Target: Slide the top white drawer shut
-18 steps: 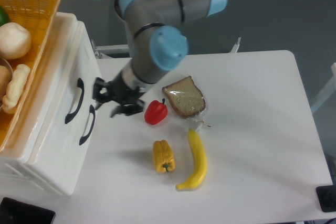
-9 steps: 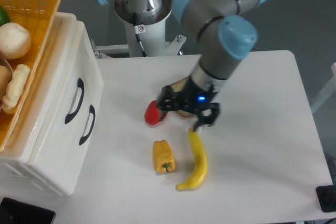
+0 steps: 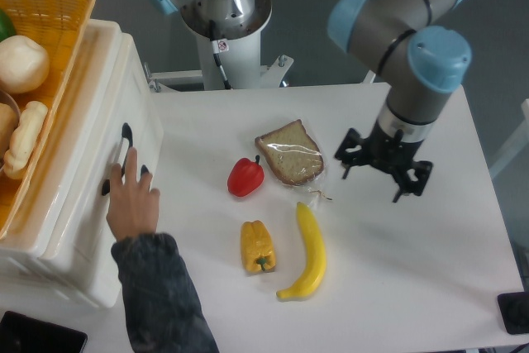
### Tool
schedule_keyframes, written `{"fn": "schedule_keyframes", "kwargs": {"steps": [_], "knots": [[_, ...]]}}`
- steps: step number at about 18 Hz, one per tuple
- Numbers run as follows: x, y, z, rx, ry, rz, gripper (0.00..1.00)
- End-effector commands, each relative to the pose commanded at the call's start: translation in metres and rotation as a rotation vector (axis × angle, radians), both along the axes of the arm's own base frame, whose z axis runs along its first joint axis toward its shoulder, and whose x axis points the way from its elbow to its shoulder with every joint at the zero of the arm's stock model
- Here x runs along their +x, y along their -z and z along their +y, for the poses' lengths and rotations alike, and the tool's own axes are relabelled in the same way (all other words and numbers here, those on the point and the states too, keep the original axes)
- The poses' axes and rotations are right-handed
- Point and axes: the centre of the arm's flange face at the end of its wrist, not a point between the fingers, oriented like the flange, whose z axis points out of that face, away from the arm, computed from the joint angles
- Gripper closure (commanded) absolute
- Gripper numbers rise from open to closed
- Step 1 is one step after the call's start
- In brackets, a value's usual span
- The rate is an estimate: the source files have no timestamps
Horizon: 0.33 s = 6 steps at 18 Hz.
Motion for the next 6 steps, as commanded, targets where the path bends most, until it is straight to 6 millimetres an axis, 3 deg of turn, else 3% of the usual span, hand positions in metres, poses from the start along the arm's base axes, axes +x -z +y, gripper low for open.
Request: {"fn": "schedule_keyframes", "kwargs": {"steps": [3, 6], "knots": [[-0.019, 0.014, -0.016, -0.034, 0.044, 0.011, 0.00], [-0.025, 0.025, -0.018, -0.041, 0.053, -0.003, 0.00]]}}
